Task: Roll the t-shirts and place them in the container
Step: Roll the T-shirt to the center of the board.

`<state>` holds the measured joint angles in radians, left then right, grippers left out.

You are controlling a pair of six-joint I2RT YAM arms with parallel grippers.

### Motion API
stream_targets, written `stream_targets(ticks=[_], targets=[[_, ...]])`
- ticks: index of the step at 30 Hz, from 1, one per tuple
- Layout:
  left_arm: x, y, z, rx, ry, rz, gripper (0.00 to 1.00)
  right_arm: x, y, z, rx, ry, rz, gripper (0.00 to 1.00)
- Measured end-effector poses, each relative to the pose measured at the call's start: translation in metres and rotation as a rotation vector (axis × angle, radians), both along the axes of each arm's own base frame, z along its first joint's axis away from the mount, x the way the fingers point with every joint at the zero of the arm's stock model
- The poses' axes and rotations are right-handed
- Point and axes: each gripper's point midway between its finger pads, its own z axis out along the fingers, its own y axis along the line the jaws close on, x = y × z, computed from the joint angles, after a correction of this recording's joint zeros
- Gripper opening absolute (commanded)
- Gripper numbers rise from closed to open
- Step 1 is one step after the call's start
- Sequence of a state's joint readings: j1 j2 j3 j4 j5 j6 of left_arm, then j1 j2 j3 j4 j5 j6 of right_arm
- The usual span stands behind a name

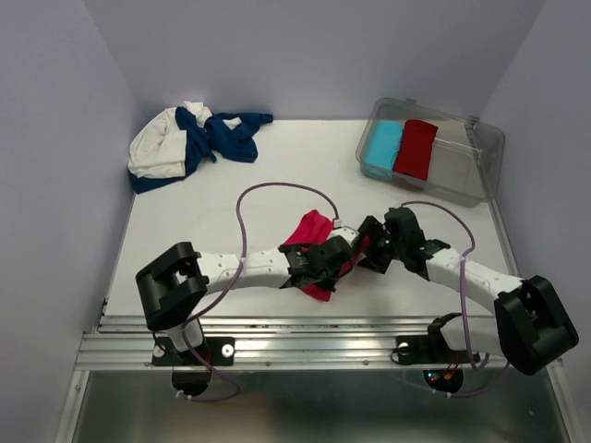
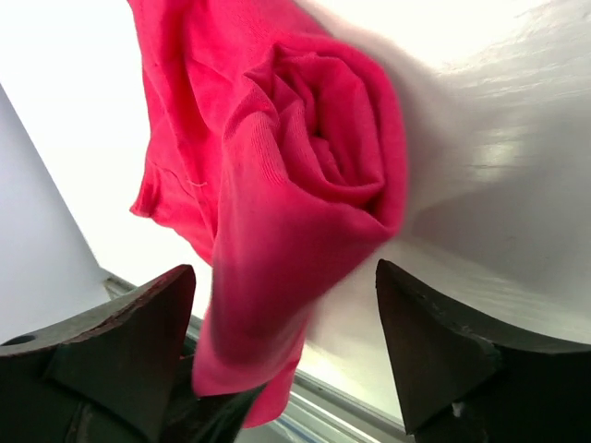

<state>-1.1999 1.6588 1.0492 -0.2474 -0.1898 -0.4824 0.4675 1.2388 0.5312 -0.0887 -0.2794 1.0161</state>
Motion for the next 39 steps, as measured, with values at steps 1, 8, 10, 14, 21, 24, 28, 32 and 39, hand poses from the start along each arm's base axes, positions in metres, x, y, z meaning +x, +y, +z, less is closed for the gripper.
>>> stream_targets(ticks=[1,8,10,14,21,24,28,32,39], targets=[[0.001,0.0,0.003,-0.026,0.012,-0.004,0.0,0.001,-0.002,0.003,-0.01,-0.01,-0.007,0.88],[-0.003,-0.001,0.01,-0.213,0.149,-0.056,0.0,0.01,-0.019,0.028,-0.077,-0.093,-0.066,0.92],[-0.004,0.0,0.008,-0.247,0.182,-0.069,0.0,0.013,-0.026,0.036,-0.104,-0.122,-0.09,0.92],[-0.006,0.004,0.007,-0.318,0.247,-0.087,0.0,0.018,-0.038,0.052,-0.15,-0.174,-0.13,0.9],[-0.009,0.005,0.014,-0.468,0.377,-0.117,0.0,0.022,-0.051,0.064,-0.243,-0.231,-0.118,0.75],[-0.008,0.004,0.019,-0.538,0.426,-0.127,0.0,0.02,-0.052,0.065,-0.272,-0.252,-0.068,0.52],[-0.005,0.008,0.018,-0.575,0.47,-0.12,0.0,0.016,-0.047,0.062,-0.271,-0.247,-0.02,0.3],[-0.005,0.011,0.017,-0.591,0.496,-0.119,0.0,0.009,-0.037,0.053,-0.251,-0.223,0.037,0.18],[-0.007,0.01,0.013,-0.594,0.518,-0.126,0.0,-0.004,-0.013,0.024,-0.241,-0.151,0.146,0.17]])
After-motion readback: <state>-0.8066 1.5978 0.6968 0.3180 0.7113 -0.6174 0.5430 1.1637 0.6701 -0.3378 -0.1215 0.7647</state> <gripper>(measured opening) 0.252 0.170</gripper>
